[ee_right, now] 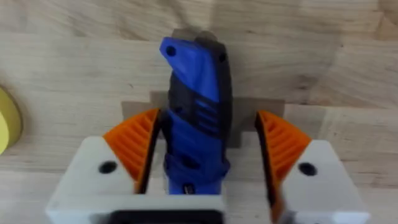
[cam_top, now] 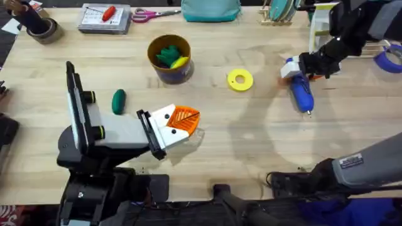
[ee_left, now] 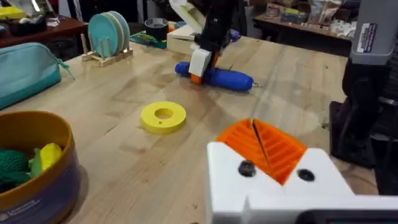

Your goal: Pick up the gripper from the table and insert it into the empty holder that is missing its gripper. Then pick up a screw, insert it into the mounting hole, and use the screwdriver to tighten it. Finally, clean up the table by picking up the vegetable and placing it into the bucket.

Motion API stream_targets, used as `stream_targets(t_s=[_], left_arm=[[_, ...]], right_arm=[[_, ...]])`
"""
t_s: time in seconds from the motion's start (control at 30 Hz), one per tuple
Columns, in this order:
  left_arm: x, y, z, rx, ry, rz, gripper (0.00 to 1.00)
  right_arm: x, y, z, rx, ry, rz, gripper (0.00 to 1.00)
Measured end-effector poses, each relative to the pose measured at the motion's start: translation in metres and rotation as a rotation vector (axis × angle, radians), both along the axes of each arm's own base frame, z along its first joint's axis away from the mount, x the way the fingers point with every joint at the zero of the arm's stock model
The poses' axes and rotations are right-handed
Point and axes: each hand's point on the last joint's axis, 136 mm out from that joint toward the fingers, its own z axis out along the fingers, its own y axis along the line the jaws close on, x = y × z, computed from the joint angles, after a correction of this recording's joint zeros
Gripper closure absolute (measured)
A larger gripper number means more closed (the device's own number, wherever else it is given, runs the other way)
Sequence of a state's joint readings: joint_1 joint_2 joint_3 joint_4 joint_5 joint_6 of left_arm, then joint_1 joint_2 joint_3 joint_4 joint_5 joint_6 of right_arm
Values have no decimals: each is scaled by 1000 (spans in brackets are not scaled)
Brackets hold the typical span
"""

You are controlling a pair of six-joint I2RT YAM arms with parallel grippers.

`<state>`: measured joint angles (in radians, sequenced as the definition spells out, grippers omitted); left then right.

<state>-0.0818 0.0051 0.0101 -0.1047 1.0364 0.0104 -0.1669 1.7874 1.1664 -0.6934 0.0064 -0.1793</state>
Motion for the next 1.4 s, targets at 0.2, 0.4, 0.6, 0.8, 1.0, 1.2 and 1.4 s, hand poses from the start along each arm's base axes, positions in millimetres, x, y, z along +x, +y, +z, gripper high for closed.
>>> stream_targets(t_s=[0.2,0.4,0.6,0.8,1.0,1.2,1.4], left_arm=[[0,0,0,0,0,0,987],[0,0,0,0,1,0,987],[0,0,0,0,0,0,987],[0,0,0,0,0,0,987],[0,0,0,0,0,0,987],[0,0,0,0,0,-1,987],[0,0,0,0,0,0,987]], right_arm=[[3,-2,0,-9,-10,-3,951],[3,-2,-1,-5,-7,-6,976],[2,-2,-1,-5,-6,-8,976],[2,0,24,-3,-60,-24,976],[28,-4,109,-32,-316,-49,976],[42,-2,198,-41,-597,-77,976],[48,26,248,49,-784,-4,976]])
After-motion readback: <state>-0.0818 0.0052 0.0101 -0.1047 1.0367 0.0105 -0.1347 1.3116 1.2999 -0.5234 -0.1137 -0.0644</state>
